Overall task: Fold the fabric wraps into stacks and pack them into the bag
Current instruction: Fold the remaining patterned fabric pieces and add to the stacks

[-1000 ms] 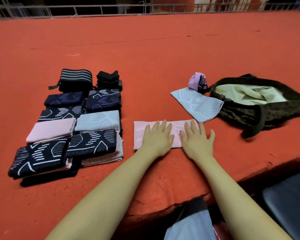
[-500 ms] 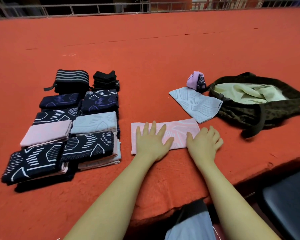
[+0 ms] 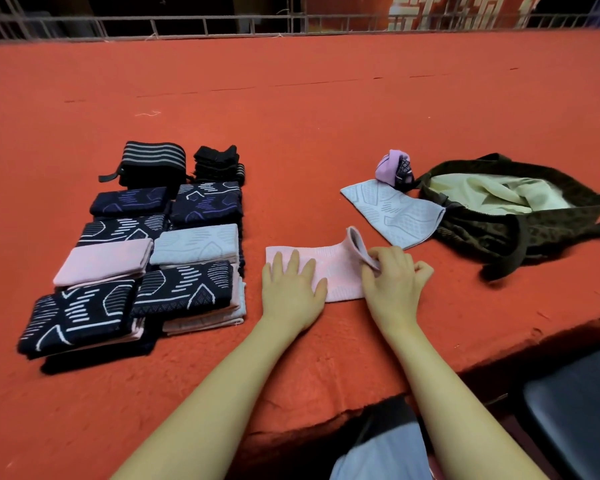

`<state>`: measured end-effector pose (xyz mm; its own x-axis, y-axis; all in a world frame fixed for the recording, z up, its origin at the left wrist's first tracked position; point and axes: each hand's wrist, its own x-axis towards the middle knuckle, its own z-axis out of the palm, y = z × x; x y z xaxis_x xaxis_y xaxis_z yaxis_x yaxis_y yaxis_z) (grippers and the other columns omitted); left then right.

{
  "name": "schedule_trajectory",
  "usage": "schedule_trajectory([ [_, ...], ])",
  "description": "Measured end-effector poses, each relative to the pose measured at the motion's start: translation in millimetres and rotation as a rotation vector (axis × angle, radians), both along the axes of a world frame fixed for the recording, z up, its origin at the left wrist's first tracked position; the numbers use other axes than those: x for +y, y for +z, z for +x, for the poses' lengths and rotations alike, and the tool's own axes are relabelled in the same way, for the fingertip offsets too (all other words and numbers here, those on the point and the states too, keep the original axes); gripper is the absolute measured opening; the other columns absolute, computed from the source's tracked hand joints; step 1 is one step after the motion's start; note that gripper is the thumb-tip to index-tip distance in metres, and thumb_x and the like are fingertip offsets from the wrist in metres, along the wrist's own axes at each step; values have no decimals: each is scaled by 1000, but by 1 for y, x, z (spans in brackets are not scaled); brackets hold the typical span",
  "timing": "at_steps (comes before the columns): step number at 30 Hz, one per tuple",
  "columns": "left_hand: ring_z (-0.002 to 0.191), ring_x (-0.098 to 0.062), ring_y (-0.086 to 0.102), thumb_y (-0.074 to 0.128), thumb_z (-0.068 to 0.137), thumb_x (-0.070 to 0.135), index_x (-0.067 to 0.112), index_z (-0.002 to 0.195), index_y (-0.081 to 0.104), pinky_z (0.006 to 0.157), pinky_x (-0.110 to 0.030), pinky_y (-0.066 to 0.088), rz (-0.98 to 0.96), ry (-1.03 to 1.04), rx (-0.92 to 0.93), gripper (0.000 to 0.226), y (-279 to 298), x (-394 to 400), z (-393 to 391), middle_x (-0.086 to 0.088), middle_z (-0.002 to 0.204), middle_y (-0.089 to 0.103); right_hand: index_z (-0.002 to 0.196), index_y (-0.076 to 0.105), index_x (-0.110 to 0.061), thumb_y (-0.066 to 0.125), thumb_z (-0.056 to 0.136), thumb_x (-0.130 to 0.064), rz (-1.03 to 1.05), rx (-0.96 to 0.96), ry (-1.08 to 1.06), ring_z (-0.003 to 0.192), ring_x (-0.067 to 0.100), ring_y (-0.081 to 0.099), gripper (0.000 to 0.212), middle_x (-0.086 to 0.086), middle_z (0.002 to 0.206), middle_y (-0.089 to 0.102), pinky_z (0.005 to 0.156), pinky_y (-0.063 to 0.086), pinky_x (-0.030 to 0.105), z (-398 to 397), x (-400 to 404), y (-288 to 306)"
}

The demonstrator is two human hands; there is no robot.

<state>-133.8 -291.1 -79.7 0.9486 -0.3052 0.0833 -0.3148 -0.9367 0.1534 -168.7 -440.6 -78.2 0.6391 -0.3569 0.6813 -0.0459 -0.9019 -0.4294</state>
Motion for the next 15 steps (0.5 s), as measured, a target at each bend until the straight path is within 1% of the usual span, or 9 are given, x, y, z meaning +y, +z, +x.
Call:
schedule_trajectory([
  [3, 144, -37, 2, 30, 98, 51, 25, 149, 26, 114, -46, 3, 30, 85, -13, 57, 4, 7, -5, -13, 159, 5, 73, 58, -16, 60, 71, -13, -59, -9, 65, 61, 23, 54, 4, -1, 72, 58, 68, 14, 29, 4, 9, 9],
  [5, 143, -38, 5, 30, 97, 51, 23, 149, 26, 114, -45, 5, 18, 124, -14, 59, 6, 11, -6, -17, 159, 1, 69, 56, -16, 56, 71, -16, -130, 18, 89, 55, 23, 52, 2, -1, 67, 56, 66, 18, 31, 8, 15, 12],
  [7, 142, -38, 10, 28, 97, 52, 23, 149, 26, 113, -44, 8, 5, 150, -13, 59, 4, 13, -7, -20, 157, 2, 63, 54, -15, 58, 69, -16, -246, 57, 71, 51, 25, 49, 8, 0, 61, 52, 65, 19, 33, 14, 22, 12],
  [9, 140, -38, 15, 22, 95, 54, 25, 149, 26, 112, -43, 10, 2, 167, 7, 61, 1, 12, -8, -24, 156, 6, 59, 53, -15, 74, 61, -10, -349, 103, 56, 50, 25, 47, 21, 2, 57, 50, 66, 21, 34, 20, 29, 12],
  [11, 134, -39, 25, 21, 92, 55, 26, 147, 32, 109, -44, 14, -17, 190, 15, 62, -1, 12, -10, -29, 150, 20, 55, 54, -14, 81, 54, -9, -434, 151, 78, 52, 25, 48, 28, 2, 54, 49, 67, 22, 36, 23, 36, 8],
  [12, 126, -41, 36, 20, 89, 55, 25, 141, 43, 104, -44, 19, -47, 191, -26, 64, -2, 12, -10, -31, 140, 35, 53, 56, -14, 80, 56, -13, -455, 178, 98, 53, 25, 49, 25, 1, 54, 49, 68, 23, 36, 24, 38, 5],
  [13, 112, -41, 48, 22, 85, 53, 23, 131, 57, 95, -43, 24, -75, 178, -89, 65, -4, 12, -9, -31, 122, 51, 53, 58, -14, 75, 62, -22, -451, 197, 123, 56, 24, 51, 21, -1, 54, 50, 71, 23, 36, 23, 39, 1],
  [14, 94, -39, 56, 27, 81, 50, 20, 118, 67, 84, -42, 26, -93, 171, -151, 62, -6, 12, -8, -26, 101, 59, 53, 61, -15, 65, 70, -33, -411, 215, 151, 60, 24, 53, 24, -3, 56, 51, 73, 23, 36, 22, 38, -2],
  [15, 80, -36, 57, 32, 79, 46, 19, 106, 72, 76, -40, 27, -96, 159, -200, 55, -9, 12, -6, -21, 86, 59, 55, 64, -17, 54, 75, -41, -360, 230, 188, 66, 23, 56, 33, -5, 59, 54, 76, 22, 35, 19, 36, -4],
])
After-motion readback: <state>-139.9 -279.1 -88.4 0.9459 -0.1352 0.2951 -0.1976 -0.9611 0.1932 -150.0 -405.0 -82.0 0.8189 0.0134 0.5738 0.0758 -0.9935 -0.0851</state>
